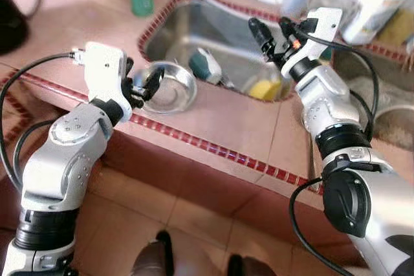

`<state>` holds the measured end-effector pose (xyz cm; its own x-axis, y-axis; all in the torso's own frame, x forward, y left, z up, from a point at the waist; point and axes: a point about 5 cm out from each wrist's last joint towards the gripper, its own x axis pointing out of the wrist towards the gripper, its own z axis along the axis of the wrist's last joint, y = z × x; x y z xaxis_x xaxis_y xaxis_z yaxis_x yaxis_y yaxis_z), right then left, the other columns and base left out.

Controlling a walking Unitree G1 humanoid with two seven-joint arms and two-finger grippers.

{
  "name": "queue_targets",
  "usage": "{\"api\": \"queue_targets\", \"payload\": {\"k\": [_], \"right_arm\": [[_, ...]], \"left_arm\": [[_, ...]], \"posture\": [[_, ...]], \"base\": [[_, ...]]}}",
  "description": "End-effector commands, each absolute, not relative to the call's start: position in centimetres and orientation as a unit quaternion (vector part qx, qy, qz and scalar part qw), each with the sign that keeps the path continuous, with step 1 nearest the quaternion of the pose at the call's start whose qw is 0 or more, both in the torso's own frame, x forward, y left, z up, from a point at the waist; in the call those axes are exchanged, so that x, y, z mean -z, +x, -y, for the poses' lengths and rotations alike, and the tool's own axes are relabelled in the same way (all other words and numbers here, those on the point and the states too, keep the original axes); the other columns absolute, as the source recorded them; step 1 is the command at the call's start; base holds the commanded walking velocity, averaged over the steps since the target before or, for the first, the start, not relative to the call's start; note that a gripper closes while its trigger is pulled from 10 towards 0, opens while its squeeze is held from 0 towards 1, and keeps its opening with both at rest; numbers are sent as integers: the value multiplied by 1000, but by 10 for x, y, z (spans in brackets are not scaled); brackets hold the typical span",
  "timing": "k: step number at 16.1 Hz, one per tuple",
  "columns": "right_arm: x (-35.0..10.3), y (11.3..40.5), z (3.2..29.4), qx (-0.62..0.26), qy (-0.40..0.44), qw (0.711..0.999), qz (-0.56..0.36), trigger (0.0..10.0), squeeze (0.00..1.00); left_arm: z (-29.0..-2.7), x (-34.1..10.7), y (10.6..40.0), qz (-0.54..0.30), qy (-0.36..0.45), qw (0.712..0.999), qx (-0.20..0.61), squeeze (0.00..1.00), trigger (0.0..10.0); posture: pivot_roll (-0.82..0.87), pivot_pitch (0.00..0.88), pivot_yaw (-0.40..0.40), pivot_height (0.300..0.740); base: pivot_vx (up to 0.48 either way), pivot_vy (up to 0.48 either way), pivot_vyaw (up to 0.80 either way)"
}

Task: Kitchen organization

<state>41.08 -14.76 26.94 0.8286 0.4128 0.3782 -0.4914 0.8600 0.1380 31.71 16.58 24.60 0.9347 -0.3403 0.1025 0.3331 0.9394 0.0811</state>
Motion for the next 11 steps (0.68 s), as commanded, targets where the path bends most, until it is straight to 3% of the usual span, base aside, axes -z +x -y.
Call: {"api": "queue_targets", "payload": {"k": [1, 3, 4, 5, 6, 11], "right_arm": [[-279, 408, 153, -231, 113, 946, 199, 10000, 1000], [-283, 402, 149, -234, 106, 939, 228, 10000, 1000], [-281, 400, 149, -228, 105, 939, 235, 10000, 925], [-275, 397, 152, -206, 108, 943, 237, 10000, 302], [-268, 394, 155, -191, 107, 946, 237, 10000, 0], [-233, 362, 170, -74, 55, 966, 244, 10000, 0]], "left_arm": [[-166, -248, 320, 63, 32, 982, 174, 0, 10000], [-179, -246, 325, 70, 16, 986, 150, 0, 10000], [-186, -245, 325, 78, 5, 987, 142, 0, 10000], [-190, -241, 325, 74, 3, 988, 135, 0, 10000], [-193, -239, 323, 77, -1, 989, 129, 0, 10000], [-196, -215, 317, 74, 16, 990, 121, 0, 10000]], "posture": [[59, 84, -66, 740], [66, 69, -67, 740], [67, 65, -68, 740], [68, 55, -69, 740], [67, 51, -68, 740], [44, 21, -52, 740]], "base": [[0, 0, 0], [0, 0, 0], [0, 0, 0], [0, 0, 0], [0, 0, 0], [0, 0, 0]]}}
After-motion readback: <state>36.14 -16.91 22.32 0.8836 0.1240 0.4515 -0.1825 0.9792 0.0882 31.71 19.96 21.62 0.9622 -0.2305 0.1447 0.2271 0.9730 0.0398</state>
